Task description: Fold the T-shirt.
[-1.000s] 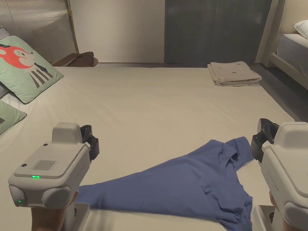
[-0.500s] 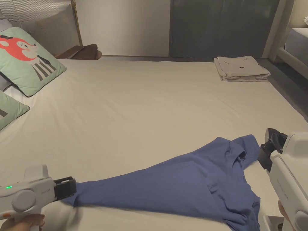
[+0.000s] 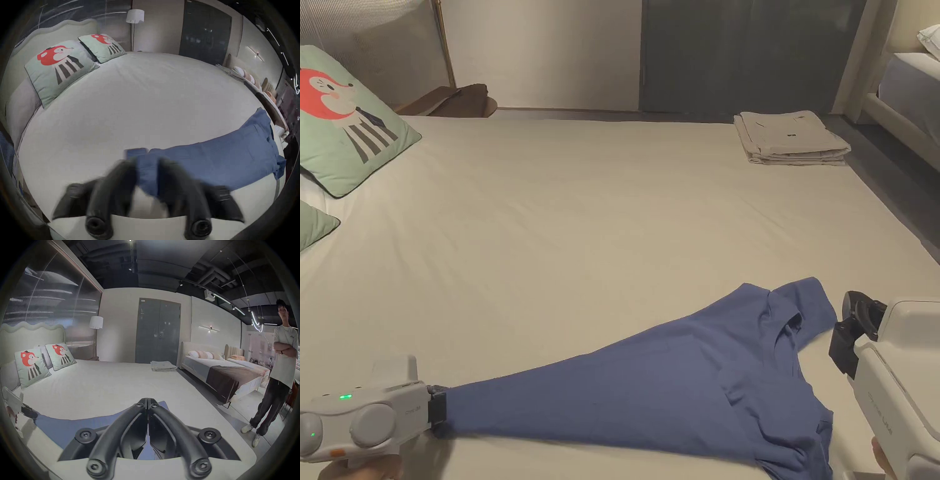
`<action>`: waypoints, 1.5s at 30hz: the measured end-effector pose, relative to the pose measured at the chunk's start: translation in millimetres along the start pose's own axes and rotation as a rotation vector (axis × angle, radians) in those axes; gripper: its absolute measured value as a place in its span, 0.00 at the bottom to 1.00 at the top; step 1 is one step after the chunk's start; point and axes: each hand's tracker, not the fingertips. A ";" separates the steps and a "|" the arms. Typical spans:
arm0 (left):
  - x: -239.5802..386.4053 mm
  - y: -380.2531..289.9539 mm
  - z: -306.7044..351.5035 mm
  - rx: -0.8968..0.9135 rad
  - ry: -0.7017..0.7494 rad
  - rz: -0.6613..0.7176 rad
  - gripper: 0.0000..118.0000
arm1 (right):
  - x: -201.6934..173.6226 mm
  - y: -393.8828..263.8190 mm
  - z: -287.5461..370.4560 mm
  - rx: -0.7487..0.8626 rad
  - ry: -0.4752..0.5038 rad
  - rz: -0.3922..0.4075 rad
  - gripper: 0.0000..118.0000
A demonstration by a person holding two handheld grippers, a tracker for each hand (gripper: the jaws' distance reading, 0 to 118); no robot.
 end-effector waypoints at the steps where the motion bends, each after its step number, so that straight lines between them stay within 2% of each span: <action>1: 1.9 -3.2 0.9 0.004 -0.003 -0.001 0.04 | 1.6 -1.4 -1.9 -0.007 0.000 0.000 0.00; 6: 6.3 -7.5 10.9 0.060 -0.037 -0.010 0.04 | 10.4 -8.7 -18.7 -0.053 0.000 -0.010 0.00; 10: 3.2 -1.0 24.1 0.114 -0.080 0.011 0.04 | 24.0 -10.1 -63.6 -0.171 0.010 -0.026 0.03; 11: 1.4 1.6 25.8 0.124 -0.089 0.016 0.04 | 29.3 -10.2 -80.5 -0.203 0.010 -0.051 0.10; 12: 0.2 3.1 27.9 0.136 -0.098 0.019 0.04 | 33.6 -9.4 -98.3 -0.246 0.012 -0.049 0.21; 13: -0.6 4.3 30.3 0.147 -0.104 0.017 0.04 | 37.8 -9.5 -118.4 -0.273 0.009 -0.049 0.45; 14: -1.1 5.3 31.9 0.152 -0.104 0.014 0.04 | 42.9 -9.9 -137.2 -0.300 0.004 -0.041 0.64; 16: -1.8 7.7 34.1 0.168 -0.109 0.008 0.04 | 50.3 -10.7 -180.9 -0.375 -0.010 -0.034 0.94; 18: -4.0 9.1 35.9 0.177 -0.110 0.010 0.04 | 54.7 -7.6 -215.2 -0.446 -0.009 -0.057 0.96; 22: -9.6 12.9 37.4 0.196 -0.106 0.029 0.04 | 56.8 -11.8 -279.5 -0.550 -0.005 -0.042 0.96; 24: -14.3 15.8 34.3 0.190 -0.105 0.038 0.04 | 56.6 -17.3 -301.8 -0.578 -0.016 -0.073 0.96; 28: -18.3 16.0 26.4 0.172 -0.101 0.044 0.04 | 51.3 -38.4 -335.3 -0.670 -0.025 -0.005 0.95; 29: -18.3 15.7 24.4 0.168 -0.099 0.044 0.04 | 50.1 -43.1 -339.4 -0.687 -0.028 0.000 0.93; 33: -17.0 15.0 16.6 0.151 -0.097 0.035 0.04 | 47.3 -56.8 -340.0 -0.713 -0.013 -0.003 0.65; 35: -11.7 14.7 15.3 0.145 -0.101 0.028 0.04 | 44.9 -56.0 -331.7 -0.705 0.015 -0.021 0.47; 39: -5.1 15.9 13.3 0.145 -0.108 0.025 0.04 | 42.4 -53.1 -331.1 -0.682 0.046 0.036 0.07; 45: 4.9 17.6 20.0 0.161 -0.129 0.028 0.04 | 40.8 -40.1 -307.5 -0.598 0.049 0.113 0.05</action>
